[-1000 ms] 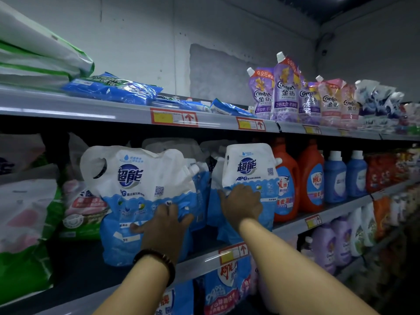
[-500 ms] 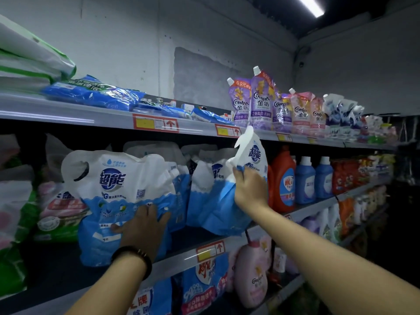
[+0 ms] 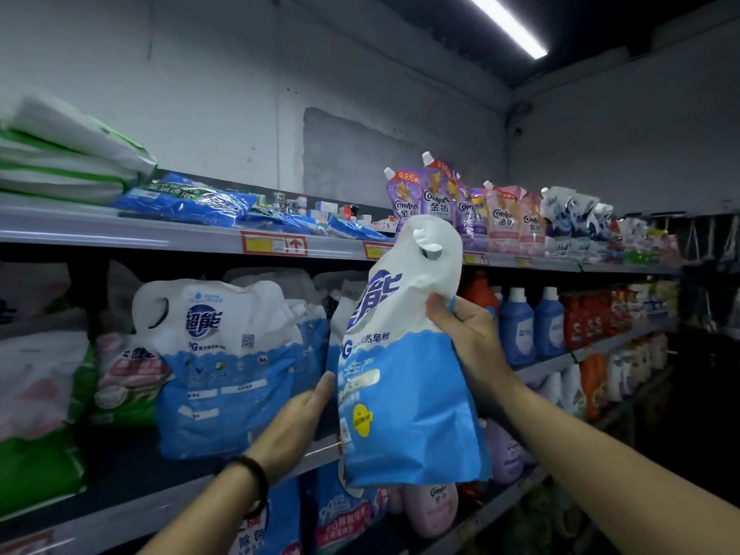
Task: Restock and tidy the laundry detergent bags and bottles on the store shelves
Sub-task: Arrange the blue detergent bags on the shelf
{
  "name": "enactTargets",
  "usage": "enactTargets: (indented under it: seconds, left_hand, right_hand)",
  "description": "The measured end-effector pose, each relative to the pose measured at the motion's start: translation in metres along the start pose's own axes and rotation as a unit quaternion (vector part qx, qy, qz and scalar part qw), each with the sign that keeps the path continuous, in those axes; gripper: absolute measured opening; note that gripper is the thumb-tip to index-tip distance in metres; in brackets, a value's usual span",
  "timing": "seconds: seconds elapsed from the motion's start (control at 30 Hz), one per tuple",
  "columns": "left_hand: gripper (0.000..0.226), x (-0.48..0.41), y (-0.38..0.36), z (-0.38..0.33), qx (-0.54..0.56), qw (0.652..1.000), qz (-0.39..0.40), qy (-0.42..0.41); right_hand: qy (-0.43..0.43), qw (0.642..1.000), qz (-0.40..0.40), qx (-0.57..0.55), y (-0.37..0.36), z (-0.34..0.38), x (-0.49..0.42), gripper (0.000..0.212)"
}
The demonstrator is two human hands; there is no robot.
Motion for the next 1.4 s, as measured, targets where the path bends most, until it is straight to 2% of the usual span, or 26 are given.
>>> enactTargets:
  seconds: [0.03, 0.07, 0.1, 0.2, 0.3, 0.4, 0.5, 0.53, 0.6, 0.67, 0.7, 0.8, 0.93, 1.03, 1.2, 1.4]
  left_hand:
    - [0.089, 0.007, -0.023, 0.004, 0.152, 0.987, 0.057, 0.007]
    - [0.089, 0.014, -0.04, 0.003, 0.276, 0.957, 0.089, 0.01]
    - [0.096, 0.019, -0.054, -0.001, 0.359, 0.926, 0.112, 0.007]
    - [0.108, 0.033, -0.082, -0.025, 0.469, 0.868, 0.164, -0.026]
    - [0.089, 0.041, -0.087, -0.037, 0.511, 0.85, 0.126, -0.011]
    - [0.064, 0.043, -0.078, -0.046, 0.479, 0.873, 0.077, -0.053]
    - [0.067, 0.042, -0.049, -0.045, 0.402, 0.91, -0.044, -0.094]
    - [0.068, 0.043, -0.041, -0.046, 0.383, 0.915, -0.077, -0.1]
    - [0.065, 0.04, -0.032, -0.046, 0.355, 0.921, -0.122, -0.108]
    - [0.062, 0.037, -0.027, -0.047, 0.33, 0.925, -0.152, -0.113]
    - [0.061, 0.032, -0.026, -0.045, 0.317, 0.928, -0.159, -0.112]
    - [0.062, 0.015, -0.02, -0.038, 0.272, 0.944, -0.155, -0.107]
    - [0.064, -0.015, -0.011, -0.024, 0.215, 0.968, -0.097, -0.079]
    - [0.06, -0.04, 0.001, -0.009, 0.19, 0.974, -0.102, -0.062]
    - [0.079, -0.095, 0.029, 0.012, 0.1, 0.98, -0.147, -0.086]
    - [0.086, -0.154, 0.051, 0.036, 0.062, 0.976, -0.182, -0.104]
  right_hand:
    - [0.001, 1.0, 0.007, -0.022, -0.002, 0.007, 0.002, 0.025]
    - [0.002, 0.999, 0.011, -0.039, -0.004, 0.014, 0.004, 0.025]
    - [0.005, 0.998, 0.014, -0.053, -0.004, 0.02, 0.005, 0.025]
    - [0.009, 0.996, 0.015, -0.086, -0.001, 0.032, 0.005, 0.023]
    - [-0.01, 0.997, 0.03, -0.075, 0.003, 0.038, 0.002, 0.025]
    - [-0.067, 0.993, 0.065, -0.072, 0.01, 0.038, -0.001, 0.035]
    - [-0.164, 0.981, 0.1, -0.001, 0.028, 0.015, 0.005, 0.028]
    - [-0.207, 0.972, 0.11, 0.025, 0.033, 0.003, 0.013, 0.034]
    - [-0.255, 0.952, 0.145, 0.088, 0.039, -0.025, 0.027, 0.066]
    - [-0.269, 0.942, 0.159, 0.122, 0.035, -0.047, 0.034, 0.085]
    - [-0.272, 0.943, 0.151, 0.115, 0.034, -0.059, 0.035, 0.086]
    - [-0.271, 0.956, 0.088, 0.07, 0.038, -0.092, 0.028, 0.072]
    - [-0.261, 0.964, 0.019, 0.04, 0.053, -0.135, 0.012, 0.067]
    - [-0.243, 0.969, 0.021, 0.044, 0.055, -0.158, -0.009, 0.067]
    - [-0.222, 0.973, 0.027, 0.059, 0.066, -0.193, -0.051, 0.072]
    - [-0.216, 0.968, 0.028, 0.123, 0.078, -0.242, -0.099, 0.076]
Point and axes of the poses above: each hand's wrist, its own x-axis away from the middle knuckle, its own y-axis out of the back of the hand, z = x × y, the point moved 9 cm from there along -x, towards the middle knuckle, and after that the axes turned 12 degrees about z, right-handed, at the moved point
